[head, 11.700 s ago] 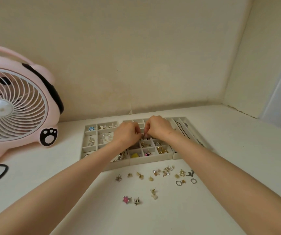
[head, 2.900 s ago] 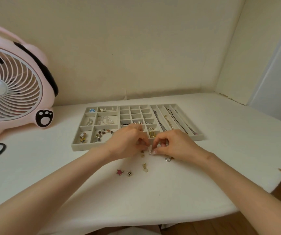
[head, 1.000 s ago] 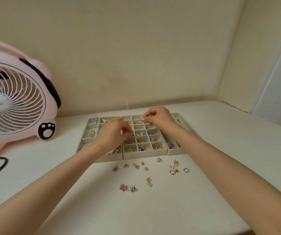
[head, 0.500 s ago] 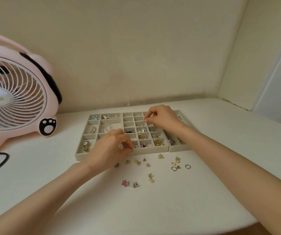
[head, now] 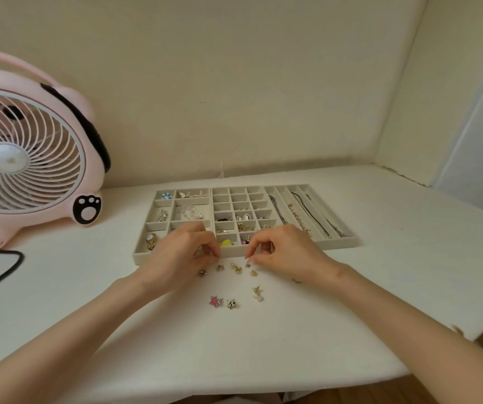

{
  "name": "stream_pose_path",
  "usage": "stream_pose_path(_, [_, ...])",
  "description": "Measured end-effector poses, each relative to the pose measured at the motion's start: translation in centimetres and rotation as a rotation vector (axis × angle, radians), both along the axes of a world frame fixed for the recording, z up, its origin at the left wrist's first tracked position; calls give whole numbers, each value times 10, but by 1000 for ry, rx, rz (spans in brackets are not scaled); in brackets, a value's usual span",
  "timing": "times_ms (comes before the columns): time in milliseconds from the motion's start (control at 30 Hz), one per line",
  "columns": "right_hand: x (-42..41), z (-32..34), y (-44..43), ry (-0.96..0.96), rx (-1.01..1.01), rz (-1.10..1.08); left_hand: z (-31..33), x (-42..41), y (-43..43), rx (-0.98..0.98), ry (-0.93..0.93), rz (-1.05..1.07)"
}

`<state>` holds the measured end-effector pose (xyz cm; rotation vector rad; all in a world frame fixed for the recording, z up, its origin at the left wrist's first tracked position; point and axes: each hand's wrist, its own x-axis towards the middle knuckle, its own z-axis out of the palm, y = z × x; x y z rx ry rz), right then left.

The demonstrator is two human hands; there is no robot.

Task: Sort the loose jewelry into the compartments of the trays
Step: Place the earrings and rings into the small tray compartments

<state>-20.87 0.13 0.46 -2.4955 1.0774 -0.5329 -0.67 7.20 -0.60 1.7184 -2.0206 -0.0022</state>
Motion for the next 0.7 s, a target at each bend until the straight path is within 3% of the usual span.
stream_pose_path(500, [16, -1, 13, 102, -127, 57, 1, -7, -2, -27, 10, -56])
stream_pose_path(700, [13, -2, 1, -158, 157, 3, 4, -17, -7, -19, 18, -103])
